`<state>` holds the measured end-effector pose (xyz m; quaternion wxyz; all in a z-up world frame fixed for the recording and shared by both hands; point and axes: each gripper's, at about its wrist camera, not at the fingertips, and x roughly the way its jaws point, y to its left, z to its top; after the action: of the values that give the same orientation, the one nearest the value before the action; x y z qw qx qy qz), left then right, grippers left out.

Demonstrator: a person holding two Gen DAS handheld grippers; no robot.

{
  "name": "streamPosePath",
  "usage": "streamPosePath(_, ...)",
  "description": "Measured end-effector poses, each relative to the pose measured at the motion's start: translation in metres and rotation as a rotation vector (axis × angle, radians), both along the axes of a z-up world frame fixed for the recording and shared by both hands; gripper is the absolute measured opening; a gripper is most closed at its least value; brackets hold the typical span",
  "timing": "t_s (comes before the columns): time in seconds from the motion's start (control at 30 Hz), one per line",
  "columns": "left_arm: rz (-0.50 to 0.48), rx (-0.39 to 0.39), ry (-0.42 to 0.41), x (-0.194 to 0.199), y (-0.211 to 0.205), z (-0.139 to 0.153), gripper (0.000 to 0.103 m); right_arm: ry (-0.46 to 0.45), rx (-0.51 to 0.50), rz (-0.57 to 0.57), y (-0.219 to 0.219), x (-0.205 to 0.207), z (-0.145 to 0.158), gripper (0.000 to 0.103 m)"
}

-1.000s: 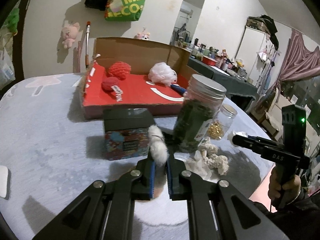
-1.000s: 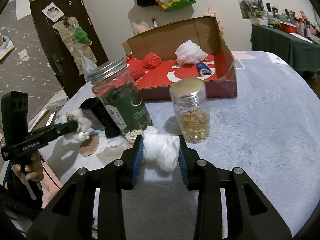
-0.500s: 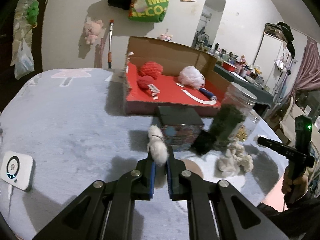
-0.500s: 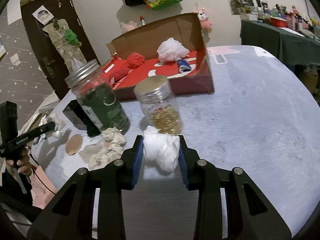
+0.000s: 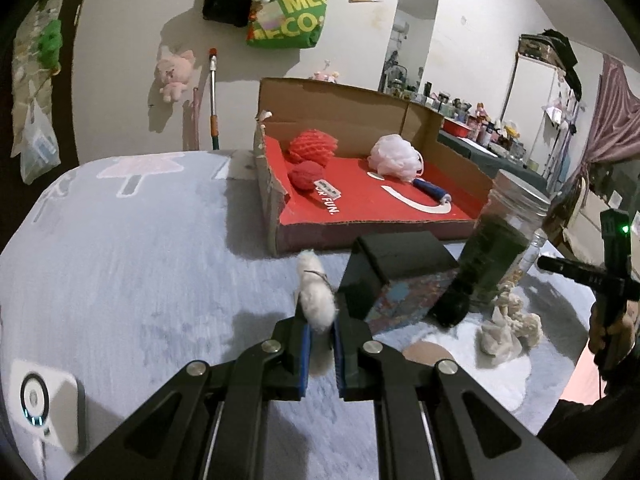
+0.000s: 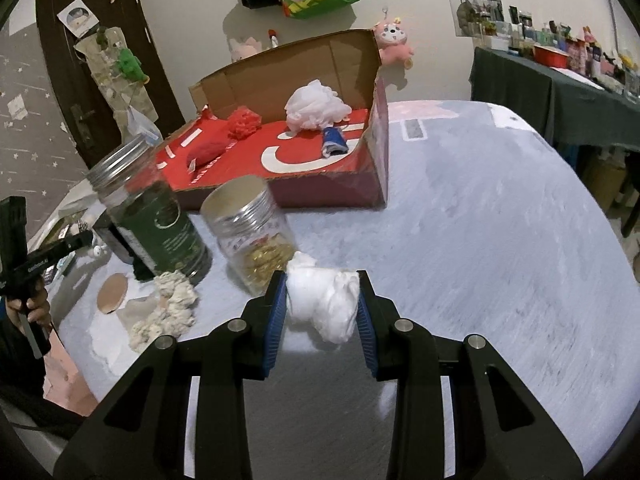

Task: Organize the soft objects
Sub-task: 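Carry the bunny and cotton roll over into the red box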

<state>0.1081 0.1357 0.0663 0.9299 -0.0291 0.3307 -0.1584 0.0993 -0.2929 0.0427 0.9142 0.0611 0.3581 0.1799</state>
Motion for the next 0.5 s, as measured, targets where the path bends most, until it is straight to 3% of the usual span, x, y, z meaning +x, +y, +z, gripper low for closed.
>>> streamPosePath(0.5,-0.113,0.099,-0.037,0.036,-0.009,0.017,0.010,-0.038,-0.099,0.080,0.007,0.036,0.018,0.032)
